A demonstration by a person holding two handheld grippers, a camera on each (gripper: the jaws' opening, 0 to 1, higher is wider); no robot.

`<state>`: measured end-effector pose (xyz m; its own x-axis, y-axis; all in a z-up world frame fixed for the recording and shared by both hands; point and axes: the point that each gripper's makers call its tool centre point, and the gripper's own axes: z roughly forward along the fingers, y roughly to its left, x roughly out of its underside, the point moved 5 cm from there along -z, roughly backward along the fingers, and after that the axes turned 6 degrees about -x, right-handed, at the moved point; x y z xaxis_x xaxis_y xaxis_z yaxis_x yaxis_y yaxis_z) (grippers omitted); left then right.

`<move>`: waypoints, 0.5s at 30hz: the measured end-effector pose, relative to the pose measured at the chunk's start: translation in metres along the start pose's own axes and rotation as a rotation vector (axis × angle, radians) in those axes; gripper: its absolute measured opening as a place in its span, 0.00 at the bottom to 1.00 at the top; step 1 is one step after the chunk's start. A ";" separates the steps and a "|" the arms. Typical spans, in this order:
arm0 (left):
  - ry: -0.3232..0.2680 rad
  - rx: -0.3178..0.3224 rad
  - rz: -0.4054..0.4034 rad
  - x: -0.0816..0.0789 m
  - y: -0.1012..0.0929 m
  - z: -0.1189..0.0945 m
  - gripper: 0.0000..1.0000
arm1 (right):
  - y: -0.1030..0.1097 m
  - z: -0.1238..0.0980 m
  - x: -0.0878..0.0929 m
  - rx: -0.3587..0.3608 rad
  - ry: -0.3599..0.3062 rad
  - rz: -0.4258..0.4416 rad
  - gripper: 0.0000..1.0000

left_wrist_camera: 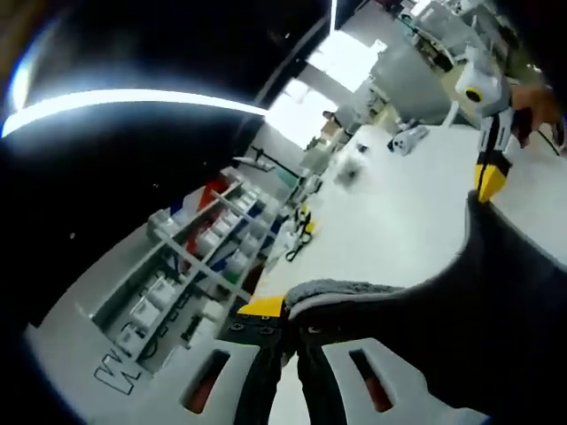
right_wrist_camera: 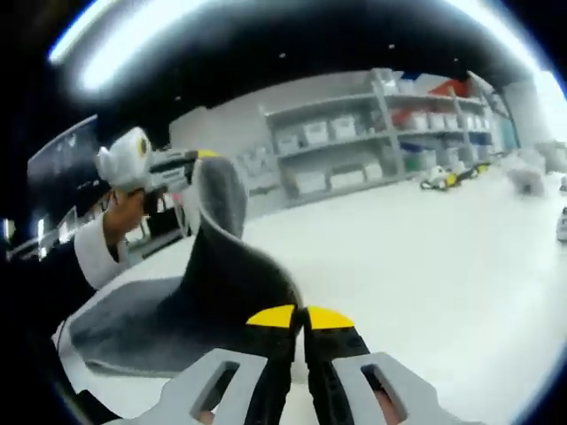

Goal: Open the folded towel by lifting each exposed corner and separating the folded layers until the towel lies flat within the target outline without major curled edges

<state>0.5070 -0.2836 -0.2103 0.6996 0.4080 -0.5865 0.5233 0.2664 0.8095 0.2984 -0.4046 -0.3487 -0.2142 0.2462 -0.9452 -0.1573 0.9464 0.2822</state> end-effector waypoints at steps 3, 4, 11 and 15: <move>0.030 0.000 0.038 0.010 0.001 0.006 0.02 | 0.007 -0.010 -0.014 -0.006 0.003 -0.035 0.00; 0.034 0.001 0.042 0.012 0.000 0.007 0.02 | 0.010 -0.013 -0.018 -0.011 0.002 -0.049 0.00; 0.061 0.031 0.038 0.021 -0.012 0.020 0.02 | 0.029 -0.042 -0.042 0.033 0.007 -0.121 0.00; 0.068 0.051 0.046 0.021 -0.021 0.029 0.02 | 0.040 -0.055 -0.048 0.018 -0.001 -0.114 0.00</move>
<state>0.5251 -0.3056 -0.2404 0.6900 0.4773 -0.5442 0.5164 0.2022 0.8321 0.2489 -0.3900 -0.2826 -0.1950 0.1374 -0.9711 -0.1634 0.9718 0.1703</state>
